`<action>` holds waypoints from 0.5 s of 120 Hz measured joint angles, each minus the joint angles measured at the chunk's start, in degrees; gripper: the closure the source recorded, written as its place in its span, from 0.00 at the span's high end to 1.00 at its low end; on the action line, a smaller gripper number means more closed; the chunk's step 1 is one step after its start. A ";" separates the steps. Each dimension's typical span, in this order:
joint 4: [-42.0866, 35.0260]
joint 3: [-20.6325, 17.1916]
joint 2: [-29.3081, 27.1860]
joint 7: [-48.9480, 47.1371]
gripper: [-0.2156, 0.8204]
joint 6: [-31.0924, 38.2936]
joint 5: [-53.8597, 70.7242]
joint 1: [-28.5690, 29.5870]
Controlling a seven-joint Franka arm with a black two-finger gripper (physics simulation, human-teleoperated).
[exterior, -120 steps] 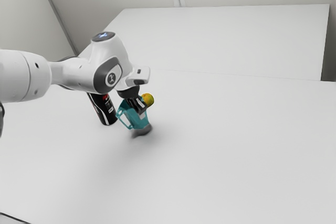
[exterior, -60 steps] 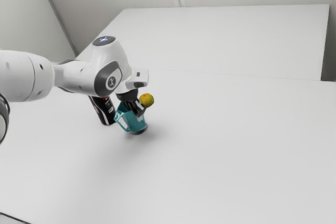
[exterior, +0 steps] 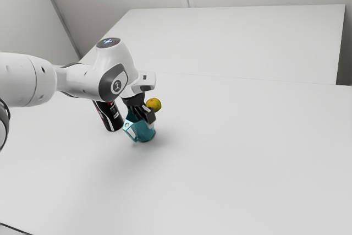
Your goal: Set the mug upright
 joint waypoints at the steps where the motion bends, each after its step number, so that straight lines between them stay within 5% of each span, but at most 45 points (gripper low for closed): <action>1: 0.00 0.00 0.00 0.00 0.50 0.02 -0.01 -0.01; 28: 0.08 -0.08 -0.78 -0.16 0.68 0.33 -0.33 -0.32; 60: 0.53 -0.17 -5.80 -0.54 0.76 -0.36 -0.71 -1.38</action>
